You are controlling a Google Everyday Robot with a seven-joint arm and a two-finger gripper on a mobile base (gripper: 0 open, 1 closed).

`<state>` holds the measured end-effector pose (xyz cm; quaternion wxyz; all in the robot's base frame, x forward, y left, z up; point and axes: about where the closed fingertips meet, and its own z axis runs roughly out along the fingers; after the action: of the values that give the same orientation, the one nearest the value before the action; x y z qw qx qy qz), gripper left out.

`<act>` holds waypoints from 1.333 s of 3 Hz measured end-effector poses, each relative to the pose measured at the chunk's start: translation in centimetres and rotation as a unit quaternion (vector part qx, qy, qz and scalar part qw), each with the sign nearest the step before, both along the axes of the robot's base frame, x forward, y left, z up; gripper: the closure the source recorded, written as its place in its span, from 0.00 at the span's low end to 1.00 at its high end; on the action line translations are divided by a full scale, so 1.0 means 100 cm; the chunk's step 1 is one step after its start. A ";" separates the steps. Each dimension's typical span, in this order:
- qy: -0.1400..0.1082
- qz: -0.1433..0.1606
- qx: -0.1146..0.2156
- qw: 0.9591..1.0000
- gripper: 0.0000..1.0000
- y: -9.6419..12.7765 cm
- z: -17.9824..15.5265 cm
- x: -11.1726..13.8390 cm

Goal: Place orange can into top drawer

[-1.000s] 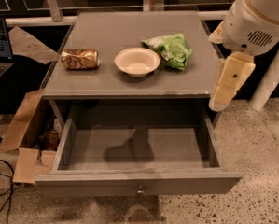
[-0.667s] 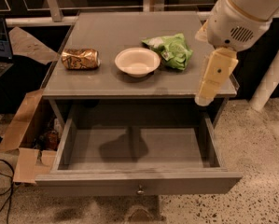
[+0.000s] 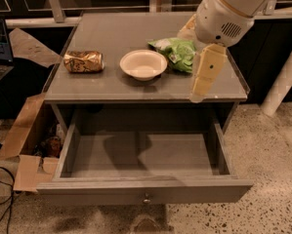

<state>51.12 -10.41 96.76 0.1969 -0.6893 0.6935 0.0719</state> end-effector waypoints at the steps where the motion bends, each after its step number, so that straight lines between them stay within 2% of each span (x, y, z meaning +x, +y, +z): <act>1: -0.024 0.094 0.020 0.995 0.00 0.022 0.007 0.007; 2: -0.028 0.090 0.021 0.995 0.00 0.023 0.007 0.008; 3: -0.035 0.063 0.047 0.996 0.00 0.023 0.002 0.003; 4: -0.050 0.022 0.075 0.996 0.00 0.024 -0.004 0.030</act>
Offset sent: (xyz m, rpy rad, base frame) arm 0.0058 0.0198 0.0051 0.0373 -0.0363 0.1600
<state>54.10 -8.02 96.41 0.2806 -0.6903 0.6603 0.0939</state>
